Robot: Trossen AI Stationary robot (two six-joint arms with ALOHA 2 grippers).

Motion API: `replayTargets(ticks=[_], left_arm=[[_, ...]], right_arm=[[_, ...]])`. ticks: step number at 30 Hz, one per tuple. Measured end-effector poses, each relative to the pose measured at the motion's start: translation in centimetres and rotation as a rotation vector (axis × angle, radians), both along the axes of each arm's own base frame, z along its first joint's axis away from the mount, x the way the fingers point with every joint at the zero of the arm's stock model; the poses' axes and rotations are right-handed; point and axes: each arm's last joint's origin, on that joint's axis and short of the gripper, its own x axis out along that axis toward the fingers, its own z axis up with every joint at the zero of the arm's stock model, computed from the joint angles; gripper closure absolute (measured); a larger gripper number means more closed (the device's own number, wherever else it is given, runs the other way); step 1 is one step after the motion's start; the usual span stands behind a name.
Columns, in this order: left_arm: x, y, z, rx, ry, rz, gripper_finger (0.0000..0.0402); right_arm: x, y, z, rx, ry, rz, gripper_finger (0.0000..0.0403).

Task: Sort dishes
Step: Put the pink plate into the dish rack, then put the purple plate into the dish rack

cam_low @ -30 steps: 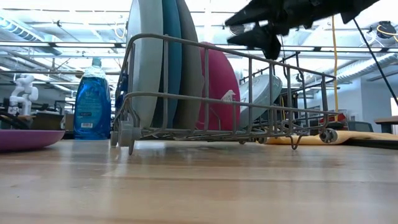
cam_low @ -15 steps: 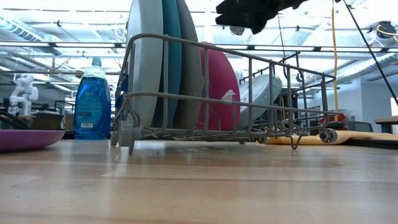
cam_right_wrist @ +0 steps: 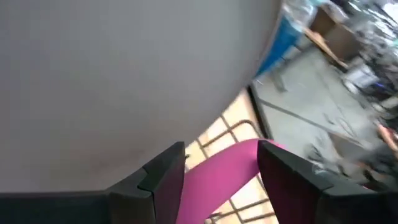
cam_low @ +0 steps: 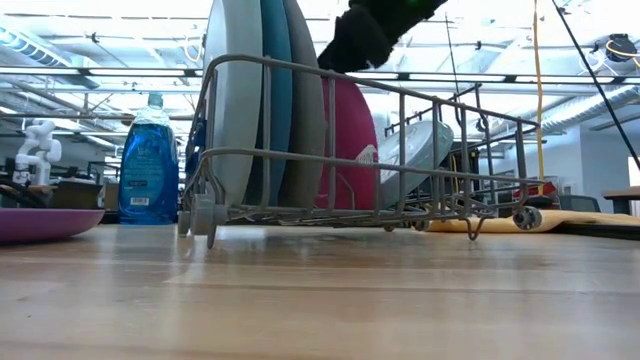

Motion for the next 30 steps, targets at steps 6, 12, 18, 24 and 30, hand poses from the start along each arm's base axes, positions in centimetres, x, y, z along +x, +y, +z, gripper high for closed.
replayTargets(ticks=[6,12,18,24,30], left_arm=[[0.0,-0.1,-0.2,-0.008,0.009,-0.003,0.0116],[0.1,-0.1,-0.2,-0.006,0.016,0.001,0.0117],[0.1,0.0,-0.2,-0.007,0.015,0.002,0.0117],[-0.2,-0.3,-0.8,-0.063,0.048,0.072,0.0117],[-1.7,-1.6,-2.3,-0.167,0.109,0.309,0.0117]], right_arm=[[-0.3,-0.5,0.1,-0.136,0.081,-0.177,0.0207],[-2.7,-1.8,1.2,-0.240,0.151,-0.354,0.0207],[-4.0,-2.6,1.4,-0.169,0.161,-0.418,0.0207],[-4.0,-1.8,2.4,-0.179,0.122,-0.365,0.0207],[-5.2,-0.3,6.7,-0.142,-0.039,-0.156,0.0207]])
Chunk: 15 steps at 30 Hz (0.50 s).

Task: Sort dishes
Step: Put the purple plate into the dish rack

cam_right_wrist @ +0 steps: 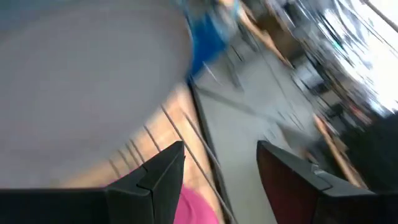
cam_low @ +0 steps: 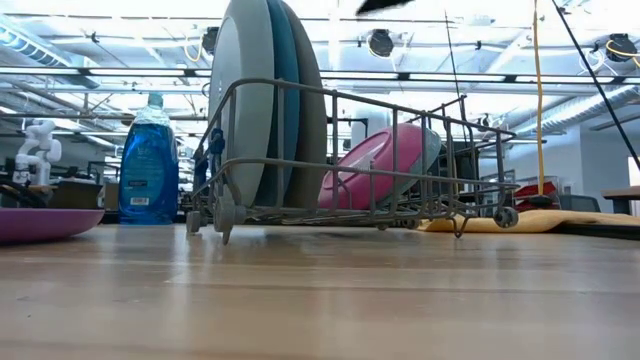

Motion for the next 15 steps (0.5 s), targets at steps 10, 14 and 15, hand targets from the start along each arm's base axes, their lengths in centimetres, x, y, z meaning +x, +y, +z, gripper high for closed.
replayTargets(ticks=[10,14,15], left_arm=[[-3.3,-4.9,-0.2,-0.156,-0.117,-0.363,0.0117],[-4.1,-6.6,-0.8,-0.220,-0.079,-0.687,0.0117],[-4.1,-6.7,-1.3,-0.268,-0.059,-0.694,0.0117]], right_arm=[[-5.5,-0.7,6.3,0.053,-0.183,0.221,0.0207],[-7.3,-1.1,6.8,0.067,-0.156,0.215,0.0207],[-7.6,-1.2,6.8,0.076,-0.150,0.211,0.0207]])
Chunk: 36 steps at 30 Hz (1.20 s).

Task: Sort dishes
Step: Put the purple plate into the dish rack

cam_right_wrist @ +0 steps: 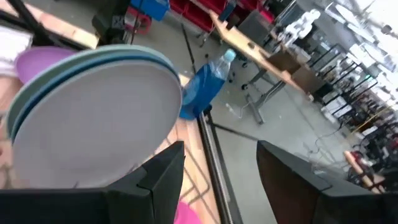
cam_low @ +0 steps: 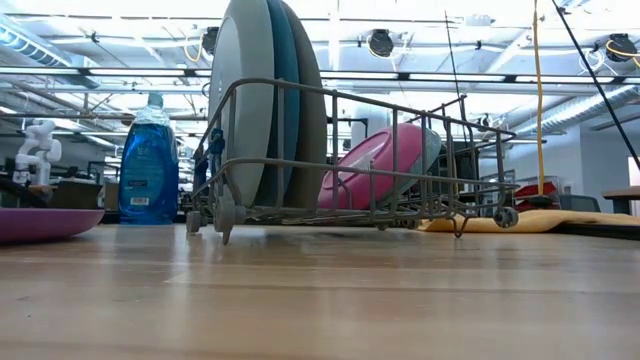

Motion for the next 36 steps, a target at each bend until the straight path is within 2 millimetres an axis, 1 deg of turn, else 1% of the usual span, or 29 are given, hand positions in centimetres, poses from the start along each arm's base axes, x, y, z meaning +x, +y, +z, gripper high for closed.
replayTargets(ticks=[3,5,8,11,15,18,20,21,25,29,33,36], left_arm=[[0.2,0.7,-2.2,-0.172,0.140,0.047,0.0118],[0.4,1.3,-4.0,-0.327,0.287,0.043,0.0124],[0.5,2.1,-6.9,-0.524,0.545,0.116,0.0145],[-0.1,3.7,-8.8,-0.700,0.800,0.293,0.0169],[-1.6,5.3,-9.6,-0.827,1.079,0.541,0.0189],[-2.4,6.7,-9.7,-0.803,1.208,0.687,0.0194],[-2.5,7.7,-10.1,-0.744,1.232,0.767,0.0194],[-2.3,8.0,-10.4,-0.707,1.234,0.775,0.0194],[-0.5,8.4,-12.2,-0.604,1.271,0.685,0.0194],[1.5,8.6,-14.8,-0.483,1.327,0.630,0.0194],[2.5,8.6,-17.8,-0.363,1.459,0.619,0.0183],[2.8,8.9,-19.2,-0.333,1.527,0.661,0.0166]], right_arm=[[-0.8,-0.2,0.0,0.029,0.020,-0.010,0.0207],[-1.1,-0.3,-0.1,0.050,0.015,-0.016,0.0207],[-1.2,-0.2,-0.6,0.083,0.020,0.017,0.0207],[-1.1,-0.1,-1.3,0.108,0.033,0.041,0.0207],[-0.9,0.0,-2.2,0.129,0.047,0.036,0.0207],[-0.9,0.0,-2.9,0.139,0.061,0.030,0.0207],[-0.9,0.0,-3.2,0.150,0.061,0.026,0.0207],[-0.8,0.0,-3.3,0.154,0.059,0.025,0.0207],[-0.7,0.0,-3.3,0.155,0.039,0.028,0.0207],[-0.7,0.0,-3.3,0.153,0.041,0.028,0.0207],[-0.7,0.0,-3.3,0.153,0.041,0.028,0.0207],[-0.7,0.0,-3.4,0.156,0.041,0.027,0.0207]])
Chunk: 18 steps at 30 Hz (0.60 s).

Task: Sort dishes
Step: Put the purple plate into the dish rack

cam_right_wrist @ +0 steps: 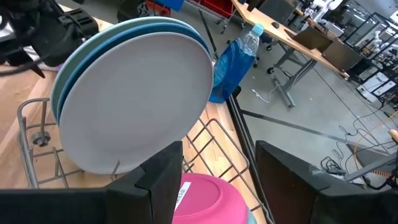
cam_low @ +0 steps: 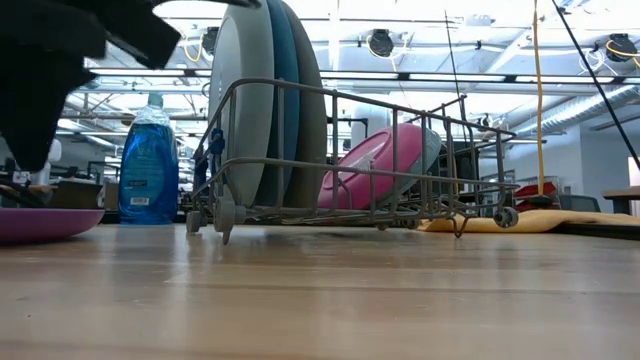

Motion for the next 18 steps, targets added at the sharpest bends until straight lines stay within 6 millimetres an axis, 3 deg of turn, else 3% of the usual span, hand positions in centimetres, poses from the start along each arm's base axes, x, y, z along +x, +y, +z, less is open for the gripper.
replayTargets(ticks=[7,18], left_arm=[[0.4,-0.2,-1.5,-0.023,0.056,0.043,0.0143],[-1.2,0.6,-5.7,-0.053,0.134,0.117,0.0143]], right_arm=[[0.0,0.0,0.0,0.003,-0.001,-0.001,0.0207],[-0.1,0.3,-0.1,0.006,0.011,0.009,0.0207]])
